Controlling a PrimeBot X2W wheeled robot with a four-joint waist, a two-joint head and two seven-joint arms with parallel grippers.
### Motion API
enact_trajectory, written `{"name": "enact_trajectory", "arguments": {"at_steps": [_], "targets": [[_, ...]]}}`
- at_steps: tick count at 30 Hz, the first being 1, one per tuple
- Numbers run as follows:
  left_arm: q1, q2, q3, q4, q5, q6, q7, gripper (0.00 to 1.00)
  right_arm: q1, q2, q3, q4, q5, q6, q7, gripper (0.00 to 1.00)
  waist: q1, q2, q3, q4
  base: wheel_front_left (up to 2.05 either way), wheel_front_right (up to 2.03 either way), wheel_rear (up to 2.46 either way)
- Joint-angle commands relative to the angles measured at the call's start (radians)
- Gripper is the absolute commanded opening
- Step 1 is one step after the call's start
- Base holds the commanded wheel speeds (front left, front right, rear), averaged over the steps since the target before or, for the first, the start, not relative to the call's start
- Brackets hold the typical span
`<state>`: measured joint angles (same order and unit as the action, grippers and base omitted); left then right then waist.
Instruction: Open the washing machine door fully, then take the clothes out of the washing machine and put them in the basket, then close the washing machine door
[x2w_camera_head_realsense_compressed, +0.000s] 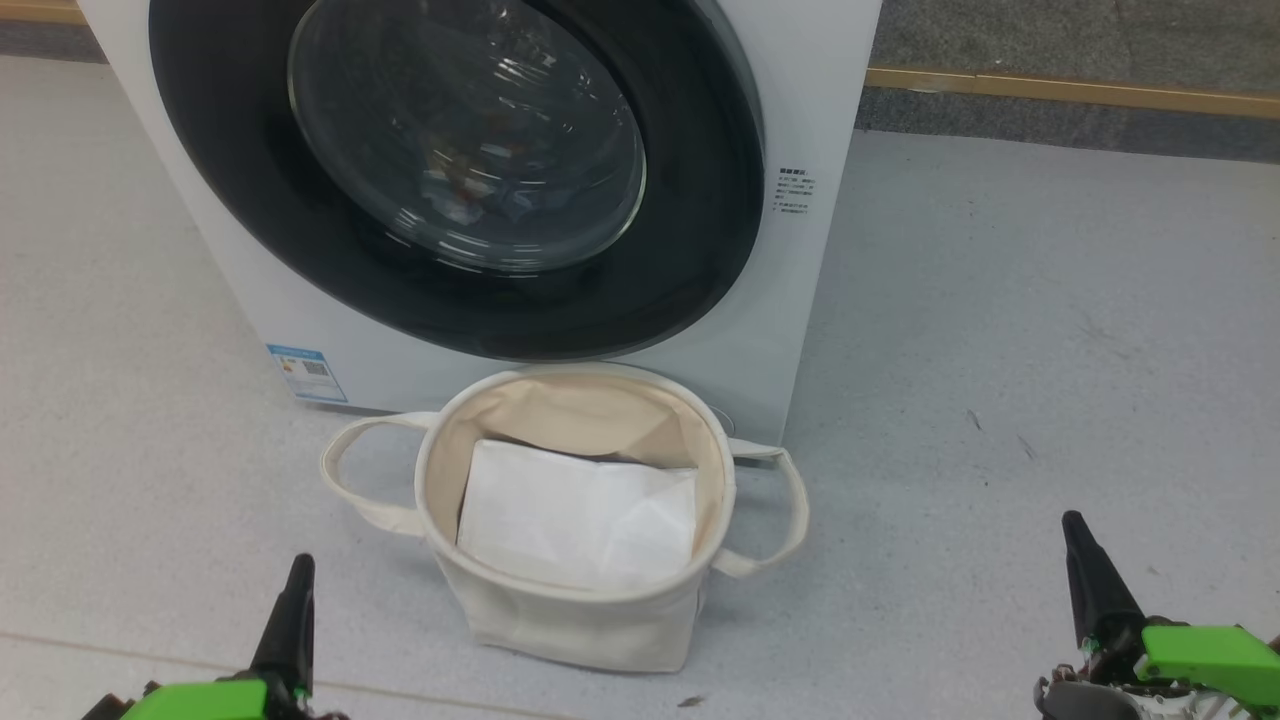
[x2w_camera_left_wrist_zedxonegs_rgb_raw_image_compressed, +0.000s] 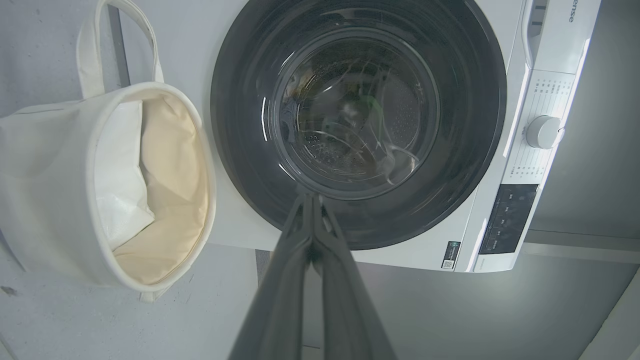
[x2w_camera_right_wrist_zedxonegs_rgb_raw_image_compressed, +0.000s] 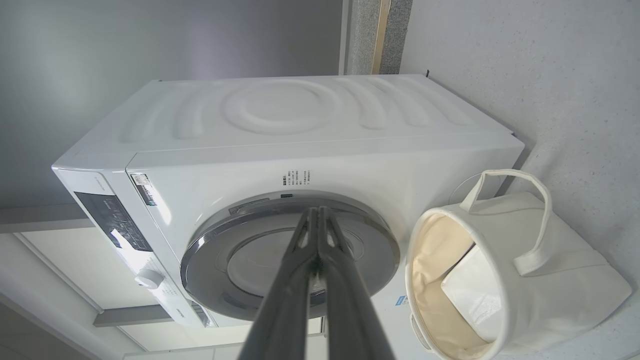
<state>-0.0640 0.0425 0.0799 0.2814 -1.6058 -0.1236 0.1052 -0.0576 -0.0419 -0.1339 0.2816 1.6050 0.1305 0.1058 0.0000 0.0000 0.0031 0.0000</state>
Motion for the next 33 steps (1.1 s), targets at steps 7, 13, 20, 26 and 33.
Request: {"name": "enact_trajectory", "arguments": {"at_steps": [7, 13, 20, 26, 33], "targets": [[-0.044, 0.008, 0.033, -0.037, -0.003, -0.007, 0.008, 0.00, -0.050, -0.008, 0.021, -0.037, 0.004, 0.000, 0.007, 0.00, 0.0000, 0.0000, 0.000, 0.000, 0.00, 0.00, 0.00], [-0.044, 0.008, 0.033, -0.037, -0.003, -0.007, 0.008, 0.00, -0.050, -0.008, 0.021, -0.037, 0.004, 0.000, 0.007, 0.00, 0.0000, 0.0000, 0.000, 0.000, 0.00, 0.00, 0.00], [-0.044, 0.008, 0.033, -0.037, -0.003, -0.007, 0.008, 0.00, -0.050, -0.008, 0.021, -0.037, 0.004, 0.000, 0.007, 0.00, 0.0000, 0.0000, 0.000, 0.000, 0.00, 0.00, 0.00], [-0.044, 0.008, 0.033, -0.037, -0.003, -0.007, 0.008, 0.00, -0.050, -0.008, 0.021, -0.037, 0.004, 0.000, 0.007, 0.00, 0.0000, 0.0000, 0.000, 0.000, 0.00, 0.00, 0.00], [0.015, -0.004, -0.003, 0.035, 0.001, 0.000, -0.010, 1.00, 0.011, 0.002, 0.008, 0.034, -0.007, 0.000, -0.010, 1.00, 0.0003, 0.0000, 0.001, 0.000, 0.00, 0.00, 0.00]]}}
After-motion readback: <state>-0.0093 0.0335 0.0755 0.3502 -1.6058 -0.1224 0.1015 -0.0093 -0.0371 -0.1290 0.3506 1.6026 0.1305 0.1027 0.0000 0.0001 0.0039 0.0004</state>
